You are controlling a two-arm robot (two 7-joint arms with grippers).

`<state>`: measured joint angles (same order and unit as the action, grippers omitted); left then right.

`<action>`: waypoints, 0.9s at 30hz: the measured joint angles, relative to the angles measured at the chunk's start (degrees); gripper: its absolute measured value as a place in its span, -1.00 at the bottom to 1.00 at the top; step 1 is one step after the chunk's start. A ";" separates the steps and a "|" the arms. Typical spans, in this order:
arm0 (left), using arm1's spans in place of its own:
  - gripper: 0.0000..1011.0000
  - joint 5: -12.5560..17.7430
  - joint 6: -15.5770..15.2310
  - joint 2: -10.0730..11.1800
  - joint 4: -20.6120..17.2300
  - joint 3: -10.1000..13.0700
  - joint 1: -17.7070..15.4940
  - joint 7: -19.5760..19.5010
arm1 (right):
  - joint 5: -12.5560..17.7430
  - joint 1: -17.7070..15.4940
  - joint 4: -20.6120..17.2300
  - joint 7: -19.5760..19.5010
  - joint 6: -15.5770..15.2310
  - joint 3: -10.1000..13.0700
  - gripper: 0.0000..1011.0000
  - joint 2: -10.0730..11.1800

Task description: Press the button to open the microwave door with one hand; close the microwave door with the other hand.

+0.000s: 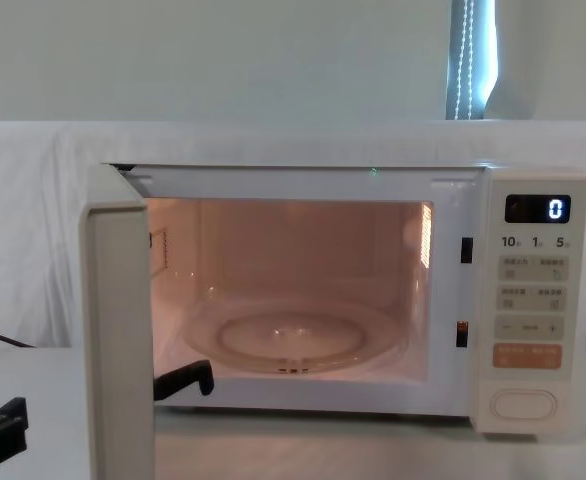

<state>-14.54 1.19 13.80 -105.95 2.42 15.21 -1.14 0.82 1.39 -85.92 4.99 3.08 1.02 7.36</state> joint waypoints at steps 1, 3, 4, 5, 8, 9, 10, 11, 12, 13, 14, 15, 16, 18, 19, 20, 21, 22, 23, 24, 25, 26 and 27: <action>0.98 0.00 0.00 0.00 0.00 0.00 0.00 0.00 | 0.00 0.00 0.00 0.00 0.00 0.00 0.98 0.00; 0.98 0.00 0.00 0.00 0.00 0.00 0.00 0.00 | -0.02 0.02 0.00 0.00 -0.01 -0.02 0.98 0.00; 0.98 0.00 0.00 0.00 0.00 0.00 0.00 0.00 | -0.03 0.02 0.00 0.00 -0.01 -0.03 0.98 0.00; 0.98 0.00 0.00 0.00 0.00 0.00 0.00 0.00 | -0.03 0.03 0.00 0.00 -0.02 -0.03 0.98 0.00; 0.98 0.00 0.00 0.00 0.00 0.00 0.00 0.00 | -0.06 0.03 -0.01 0.00 -0.03 -0.05 0.98 0.00; 0.98 0.00 0.00 0.00 0.00 0.00 0.00 0.00 | -0.06 0.03 -0.01 0.00 -0.03 -0.05 0.98 0.00; 0.98 0.00 0.00 0.00 0.00 0.00 0.00 0.00 | -0.06 0.03 -0.02 0.00 -0.04 -0.06 0.98 0.00; 0.98 0.00 0.00 0.00 0.00 0.00 0.00 0.00 | -0.06 0.03 -0.02 0.00 -0.04 -0.07 0.98 0.00; 0.98 0.00 0.00 0.00 0.00 0.00 0.00 0.00 | -0.06 0.03 -0.02 0.00 -0.05 -0.07 0.98 0.00; 0.98 0.00 0.00 0.00 0.00 0.00 0.00 0.00 | -0.06 0.03 -0.03 0.00 -0.05 -0.08 0.98 0.00; 0.98 0.00 0.00 0.00 0.00 0.00 0.00 0.00 | -0.06 0.03 -0.04 0.00 -0.06 -0.08 0.98 0.00; 0.98 0.00 0.00 0.00 0.00 0.00 0.00 0.00 | -0.06 0.03 -0.04 0.00 -0.07 -0.09 0.98 0.00; 0.98 0.00 0.00 0.00 0.00 0.00 0.00 0.00 | -0.06 0.03 -0.04 0.00 -0.07 -0.09 0.98 0.00; 0.98 0.00 0.00 0.00 0.00 0.00 0.00 0.00 | -0.06 0.03 -0.05 0.00 -0.09 -0.09 0.98 0.00; 0.98 0.00 0.00 0.00 0.00 0.00 0.00 0.00 | -0.06 0.03 -0.05 0.00 -0.09 -0.09 0.98 0.00; 0.98 0.00 0.00 0.00 0.00 0.00 0.00 0.00 | -0.06 0.03 -0.06 0.01 -0.10 -0.09 0.98 0.00; 0.98 0.00 0.00 0.00 0.00 0.00 0.00 0.00 | -0.06 0.03 -0.07 0.01 -0.11 -0.09 0.98 0.00; 0.98 0.00 0.00 0.00 0.00 0.00 0.00 0.00 | -0.06 0.03 -0.07 0.01 -0.11 -0.09 0.98 0.00; 0.98 0.00 0.00 0.00 0.00 0.00 0.00 0.00 | -0.06 0.03 -0.07 0.01 -0.11 -0.09 0.98 0.00; 0.98 0.00 0.00 0.00 0.00 0.00 0.00 0.00 | -0.06 0.03 -0.07 0.02 -0.11 -0.09 0.98 0.00; 0.98 0.00 0.00 0.00 0.00 0.00 0.00 0.00 | -0.06 0.03 -0.07 0.02 -0.11 -0.09 0.98 0.00; 0.98 0.00 0.00 0.00 0.00 0.00 0.00 0.00 | -0.06 0.03 -0.07 0.03 -0.11 -0.09 0.98 0.00; 0.98 0.00 0.00 0.00 0.00 0.00 0.00 0.00 | -0.06 0.03 -0.07 0.03 -0.11 -0.09 0.98 0.00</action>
<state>-14.54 1.19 13.80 -105.95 2.42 15.21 -1.14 0.76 1.42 -85.99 5.02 2.97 0.93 7.37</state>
